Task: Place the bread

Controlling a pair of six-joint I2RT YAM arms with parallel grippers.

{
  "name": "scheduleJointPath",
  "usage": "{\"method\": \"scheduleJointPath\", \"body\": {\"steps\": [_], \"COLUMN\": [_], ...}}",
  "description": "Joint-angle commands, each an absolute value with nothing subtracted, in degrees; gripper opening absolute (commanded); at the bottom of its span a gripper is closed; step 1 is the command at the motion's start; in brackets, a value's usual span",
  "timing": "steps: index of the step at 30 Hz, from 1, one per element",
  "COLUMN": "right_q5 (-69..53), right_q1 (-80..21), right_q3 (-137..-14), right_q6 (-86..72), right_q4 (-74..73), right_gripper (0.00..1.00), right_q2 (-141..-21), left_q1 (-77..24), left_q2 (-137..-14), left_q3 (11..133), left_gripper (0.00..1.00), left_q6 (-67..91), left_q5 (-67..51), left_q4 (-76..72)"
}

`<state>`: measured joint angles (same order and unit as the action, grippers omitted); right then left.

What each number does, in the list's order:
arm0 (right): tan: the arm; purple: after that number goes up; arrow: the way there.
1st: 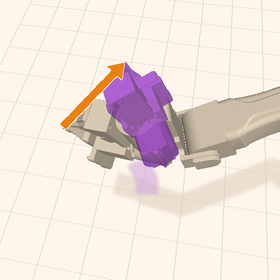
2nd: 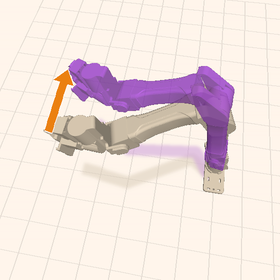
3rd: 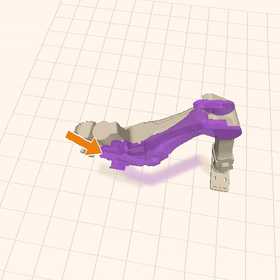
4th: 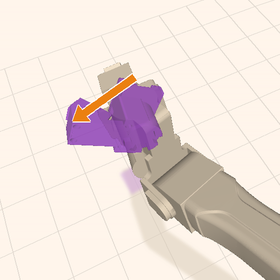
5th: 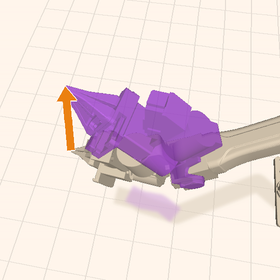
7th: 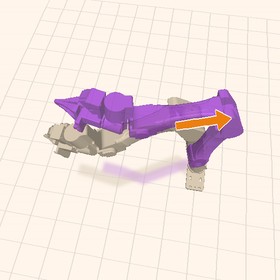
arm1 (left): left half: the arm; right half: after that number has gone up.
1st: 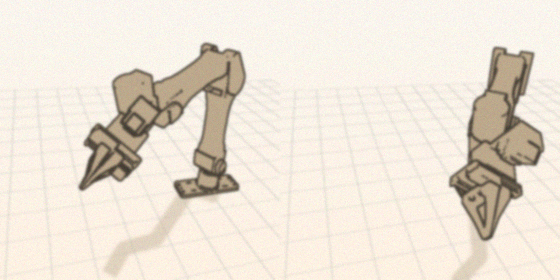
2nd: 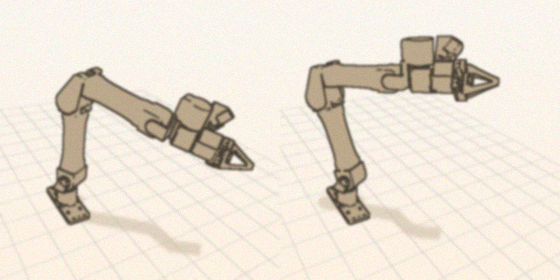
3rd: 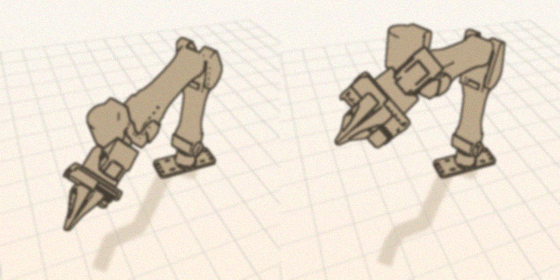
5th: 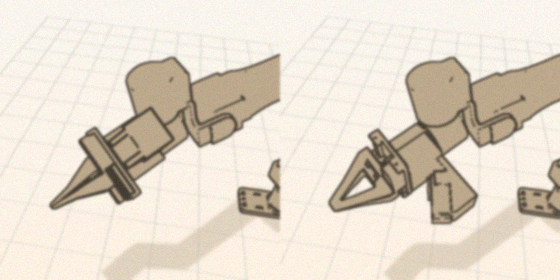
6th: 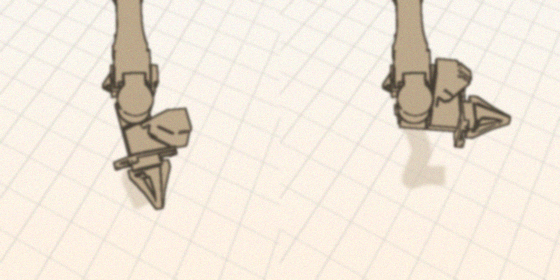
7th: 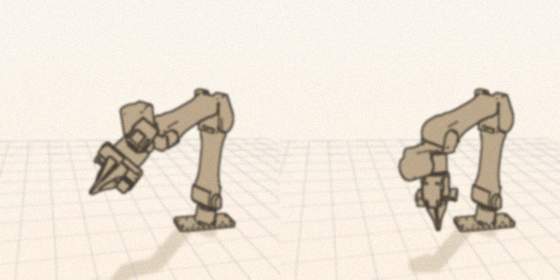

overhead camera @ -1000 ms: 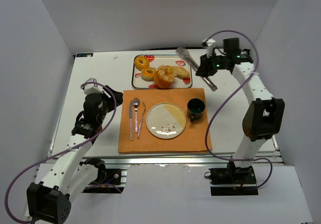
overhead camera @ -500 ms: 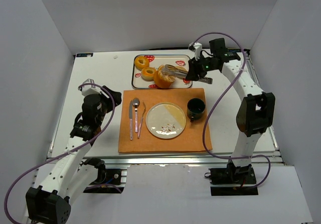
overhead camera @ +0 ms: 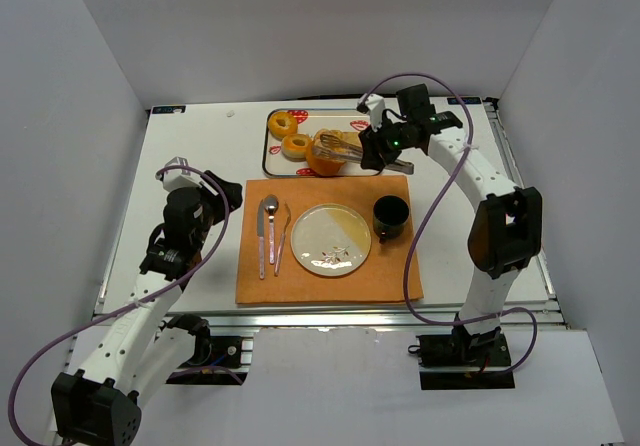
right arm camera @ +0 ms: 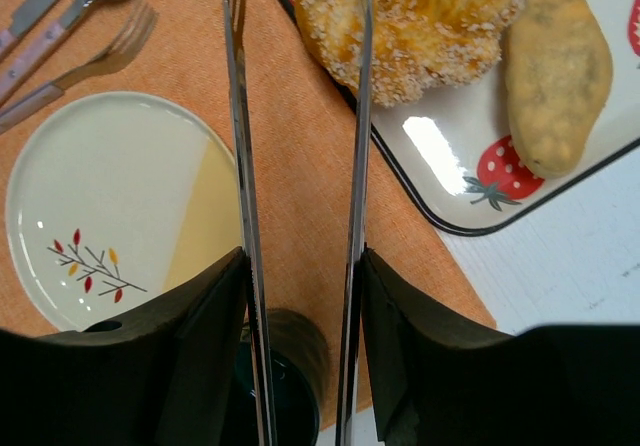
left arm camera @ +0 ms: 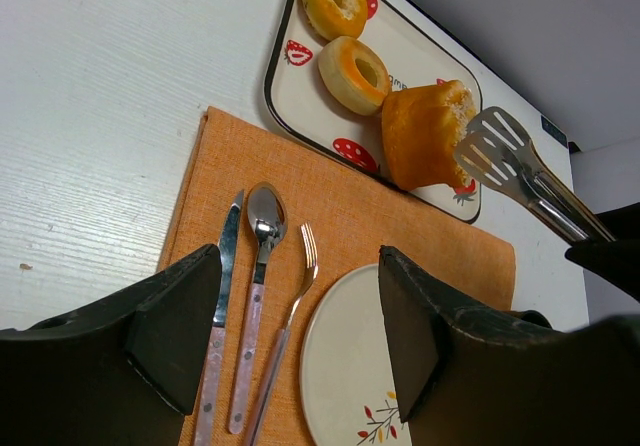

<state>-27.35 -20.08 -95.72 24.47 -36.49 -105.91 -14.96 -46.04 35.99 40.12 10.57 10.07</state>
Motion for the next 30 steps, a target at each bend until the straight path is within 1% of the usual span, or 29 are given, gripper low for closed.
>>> {"method": "scheduleJointPath", "body": {"steps": [1, 17, 23, 30], "right_q5": [-23.39, -21.8, -21.36, -19.43], "right_q1": [-20.21, -20.21, -20.39, -21.62], "right_q3": [-94.93, -87.01, -85.96, -87.01], "right_q6": [25.05, 25.05, 24.87, 25.75], "right_q4": [-33.22, -26.19, -26.19, -26.28], "right_gripper": [0.53, 0.52, 0.53, 0.53], "right_q2": [-104.15, -95.45, -96.76, -100.89], "left_q1": [-15.03, -15.03, -15.03, -15.03], "left_q2": [-44.65, -44.91, -45.09, -44.91], "left_q3": [36.39, 36.21, 36.3, 36.56], "left_gripper": [0.73, 0.73, 0.73, 0.73], "left_q6": [40.17, 40.17, 40.17, 39.9], "left_q5": [11.51, 11.25, 11.07, 11.42], "left_q4": [9.67, 8.88, 8.79, 9.4]}}
